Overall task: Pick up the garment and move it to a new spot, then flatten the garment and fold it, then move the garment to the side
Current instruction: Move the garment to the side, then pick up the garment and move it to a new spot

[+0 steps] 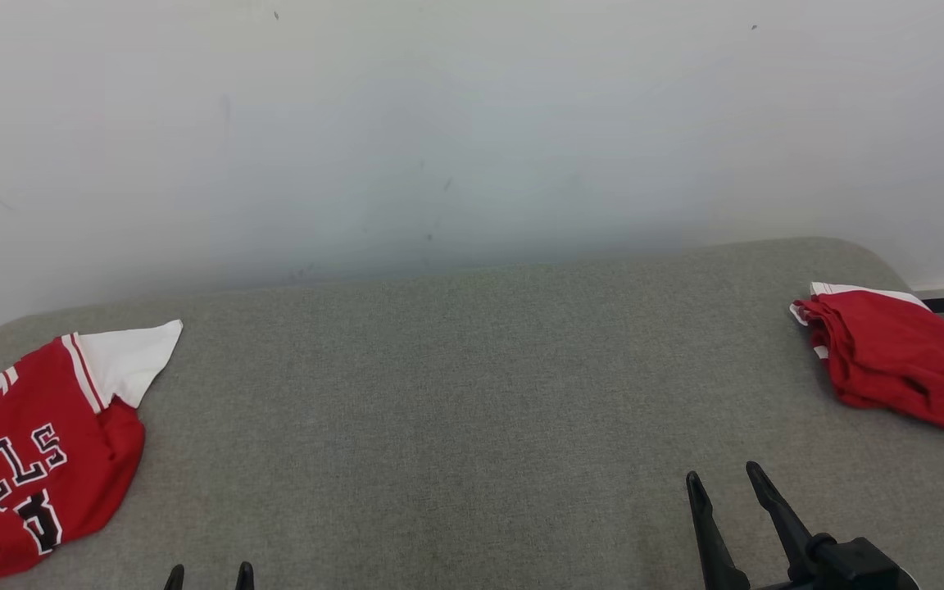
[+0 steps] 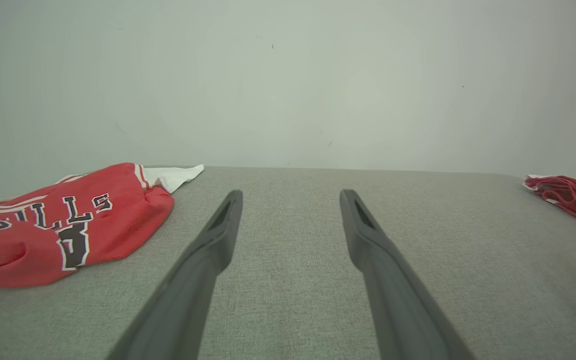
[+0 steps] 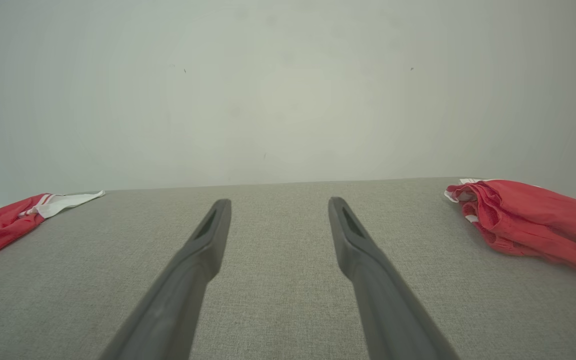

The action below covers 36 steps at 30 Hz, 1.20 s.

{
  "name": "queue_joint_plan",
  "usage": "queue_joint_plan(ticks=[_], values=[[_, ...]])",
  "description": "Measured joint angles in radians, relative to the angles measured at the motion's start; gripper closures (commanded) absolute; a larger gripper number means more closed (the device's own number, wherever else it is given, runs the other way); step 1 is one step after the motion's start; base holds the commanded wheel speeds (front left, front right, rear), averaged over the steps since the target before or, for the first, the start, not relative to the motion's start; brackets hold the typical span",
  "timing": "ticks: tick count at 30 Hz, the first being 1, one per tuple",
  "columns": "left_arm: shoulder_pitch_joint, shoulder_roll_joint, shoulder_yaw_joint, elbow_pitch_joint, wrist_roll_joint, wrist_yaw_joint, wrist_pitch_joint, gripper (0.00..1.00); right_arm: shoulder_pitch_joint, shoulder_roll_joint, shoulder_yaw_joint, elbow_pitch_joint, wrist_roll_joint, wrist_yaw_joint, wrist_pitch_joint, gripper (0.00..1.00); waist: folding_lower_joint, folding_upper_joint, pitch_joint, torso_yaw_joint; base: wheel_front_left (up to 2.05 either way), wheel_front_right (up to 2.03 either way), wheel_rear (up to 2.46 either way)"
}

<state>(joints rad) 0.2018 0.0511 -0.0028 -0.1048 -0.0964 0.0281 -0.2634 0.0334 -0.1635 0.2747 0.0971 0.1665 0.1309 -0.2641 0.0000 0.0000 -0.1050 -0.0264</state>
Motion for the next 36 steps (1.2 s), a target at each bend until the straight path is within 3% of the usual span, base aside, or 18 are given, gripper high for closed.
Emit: queue_joint_plan(ticks=[36], values=[[-0.017,0.000,0.002,0.037,-0.001,-0.018,0.000,0.00,0.017,0.006,0.003,0.006,0.009,0.000,0.000,0.00,0.0001,0.0000,0.014,0.012,0.00,0.00,0.00]])
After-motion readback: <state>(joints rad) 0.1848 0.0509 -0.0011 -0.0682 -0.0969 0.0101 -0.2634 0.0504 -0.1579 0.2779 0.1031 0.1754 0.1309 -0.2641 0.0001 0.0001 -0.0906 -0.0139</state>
